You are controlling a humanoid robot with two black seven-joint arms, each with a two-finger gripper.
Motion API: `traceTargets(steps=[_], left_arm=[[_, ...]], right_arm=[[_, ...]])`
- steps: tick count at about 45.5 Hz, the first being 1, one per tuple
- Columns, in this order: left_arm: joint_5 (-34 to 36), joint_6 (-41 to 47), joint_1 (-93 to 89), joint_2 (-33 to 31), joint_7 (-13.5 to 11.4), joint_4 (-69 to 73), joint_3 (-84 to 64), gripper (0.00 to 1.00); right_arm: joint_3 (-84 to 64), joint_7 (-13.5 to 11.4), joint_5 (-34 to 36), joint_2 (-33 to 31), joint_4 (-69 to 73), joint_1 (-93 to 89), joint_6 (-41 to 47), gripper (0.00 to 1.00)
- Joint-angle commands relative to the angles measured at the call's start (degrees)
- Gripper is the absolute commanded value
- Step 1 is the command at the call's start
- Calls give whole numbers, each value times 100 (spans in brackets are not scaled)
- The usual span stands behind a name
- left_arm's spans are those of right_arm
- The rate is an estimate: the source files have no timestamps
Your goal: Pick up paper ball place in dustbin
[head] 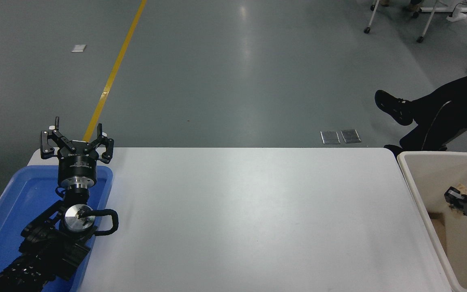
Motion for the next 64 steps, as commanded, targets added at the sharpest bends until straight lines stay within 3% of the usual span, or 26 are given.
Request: traceTargets(steps=[1,3,4,19,31,38,50,64], left_arm=[[1,5,-1,0,0,0,-1,99],[1,5,-1,0,0,0,-1,99],[1,5,-1,0,0,0,-1,99],[1,5,0,0,0,0,-1,99],[1,5,8,0,0,0,-1,99],[1,5,-1,0,0,0,-1,99],[9,-4,-1,0,0,0,8,99],[9,-4,8,0,0,0,8,99]], right_arm=[[32,3,24,93,-61,-195,-363,36],[32,12,24,93,-70,-125,-460,89],[40,12,33,93,-44,-99,-469,100],[49,12,112,49,281,252,-434,100],[-100,3,112,-803,2372,1772,-434,100],[-977,3,112,-918,3637,3064,-425,100],[-3156,3,104,-313,6288,5838,-416,100],[-3317,20,103,769,8832,8127,-285,100]])
